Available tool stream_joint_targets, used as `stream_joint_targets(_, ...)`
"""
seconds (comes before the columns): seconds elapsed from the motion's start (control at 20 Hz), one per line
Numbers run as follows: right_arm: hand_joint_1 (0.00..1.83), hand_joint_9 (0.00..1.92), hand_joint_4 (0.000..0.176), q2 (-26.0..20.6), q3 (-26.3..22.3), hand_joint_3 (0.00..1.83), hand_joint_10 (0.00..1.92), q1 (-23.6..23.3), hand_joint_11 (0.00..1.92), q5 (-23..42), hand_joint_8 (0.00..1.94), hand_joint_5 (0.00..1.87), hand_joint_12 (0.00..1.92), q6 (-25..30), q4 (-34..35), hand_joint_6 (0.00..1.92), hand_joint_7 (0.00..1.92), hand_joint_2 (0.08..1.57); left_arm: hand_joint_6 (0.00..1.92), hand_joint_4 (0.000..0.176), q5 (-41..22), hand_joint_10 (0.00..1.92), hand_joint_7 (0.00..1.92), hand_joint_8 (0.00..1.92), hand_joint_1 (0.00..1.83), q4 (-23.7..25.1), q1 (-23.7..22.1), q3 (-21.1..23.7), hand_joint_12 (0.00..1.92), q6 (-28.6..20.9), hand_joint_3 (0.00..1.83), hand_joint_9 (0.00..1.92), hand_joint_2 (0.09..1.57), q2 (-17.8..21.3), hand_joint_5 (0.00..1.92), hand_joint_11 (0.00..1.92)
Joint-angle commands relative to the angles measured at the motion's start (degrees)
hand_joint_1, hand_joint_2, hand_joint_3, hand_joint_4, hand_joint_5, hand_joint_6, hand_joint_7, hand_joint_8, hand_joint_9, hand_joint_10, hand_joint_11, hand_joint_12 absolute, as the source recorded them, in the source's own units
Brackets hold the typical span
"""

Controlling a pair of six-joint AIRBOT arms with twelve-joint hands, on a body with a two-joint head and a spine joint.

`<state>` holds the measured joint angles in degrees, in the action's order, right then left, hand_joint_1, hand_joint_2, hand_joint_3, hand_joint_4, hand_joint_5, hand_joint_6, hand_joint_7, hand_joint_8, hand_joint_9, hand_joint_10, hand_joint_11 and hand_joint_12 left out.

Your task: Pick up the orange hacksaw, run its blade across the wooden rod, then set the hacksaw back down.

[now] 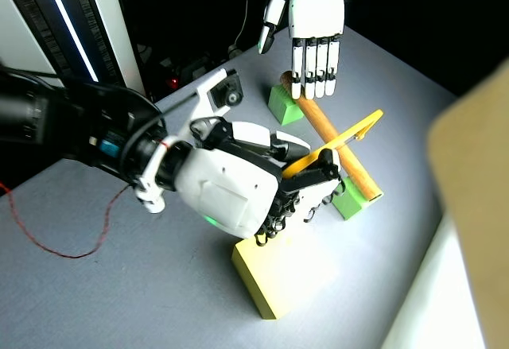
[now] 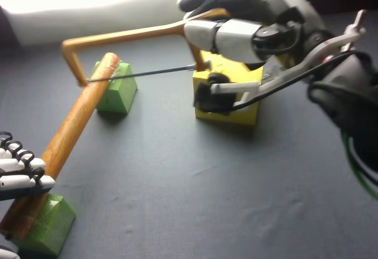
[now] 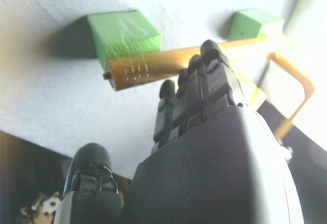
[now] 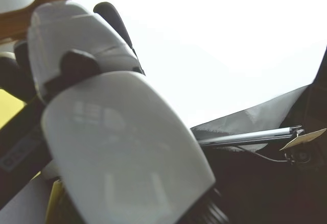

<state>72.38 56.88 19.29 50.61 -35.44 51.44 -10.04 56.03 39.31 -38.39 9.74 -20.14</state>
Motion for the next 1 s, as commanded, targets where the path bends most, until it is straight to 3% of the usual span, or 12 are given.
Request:
stream_joint_targets(0.0, 1.38, 0.97, 0.000, -1.36, -1.07, 0.00, 1.24, -0.84, 0.87, 3.17, 0.94, 0.86, 1.23, 0.06, -3.29, 0.99, 0.99, 1.12, 0.00, 0.000, -1.28, 0.00, 0.06, 0.00, 0.01, -0.44, -0.49, -0.01, 0.17, -0.07, 0.00, 0.04, 1.22, 0.01, 0.10, 0.00)
stream_joint_targets(0.15, 1.38, 0.97, 0.000, -5.13, -4.77, 0.00, 1.24, 1.84, 0.89, 6.00, 0.96, 0.85, 1.23, 1.47, -3.30, 1.01, 0.98, 1.12, 0.00, 0.000, -1.28, 0.00, 0.08, 0.00, 0.00, -0.44, -0.49, 0.03, 0.16, -0.07, 0.00, 0.06, 1.22, 0.01, 0.11, 0.00)
stream_joint_targets(0.3, 1.38, 0.95, 0.000, -5.39, -6.23, 0.00, 1.26, 6.44, 0.85, 12.60, 0.96, 0.86, 1.26, 5.62, -3.31, 0.99, 0.98, 1.12, 0.00, 0.000, -1.28, 0.00, 0.07, 0.00, 0.00, -0.44, -0.48, 0.11, 0.17, -0.07, 0.00, 0.05, 1.21, -0.03, 0.10, 0.00)
stream_joint_targets(0.65, 1.38, 0.94, 0.000, -2.68, -6.92, 0.00, 1.28, 16.89, 0.86, 24.56, 0.98, 0.85, 1.28, 12.93, -3.56, 0.99, 0.97, 1.13, 0.00, 0.000, -1.28, 0.00, 0.07, 0.00, 0.00, -0.44, -0.69, 0.10, 0.20, -0.07, 0.00, 0.06, 1.23, -0.15, 0.10, 0.00)
stream_joint_targets(0.9, 1.38, 1.04, 0.000, 0.27, -6.27, 0.00, 1.18, 21.10, 0.91, 28.88, 0.86, 0.91, 1.23, 15.28, -3.66, 0.90, 1.05, 1.09, 0.00, 0.000, -1.20, 0.00, 0.06, 0.00, 0.00, -0.44, -0.78, 0.08, 0.21, -0.07, 0.00, 0.05, 1.23, -0.20, 0.10, 0.00)
stream_joint_targets(0.95, 1.38, 0.98, 0.000, 0.60, -6.27, 0.00, 1.24, 21.71, 0.90, 29.46, 0.96, 0.85, 1.22, 15.69, -3.66, 0.98, 0.98, 1.12, 0.00, 0.000, -1.12, 0.00, 0.07, 0.00, 0.00, -0.44, -0.78, 0.08, 0.23, -0.07, 0.00, 0.05, 1.22, -0.20, 0.10, 0.00)
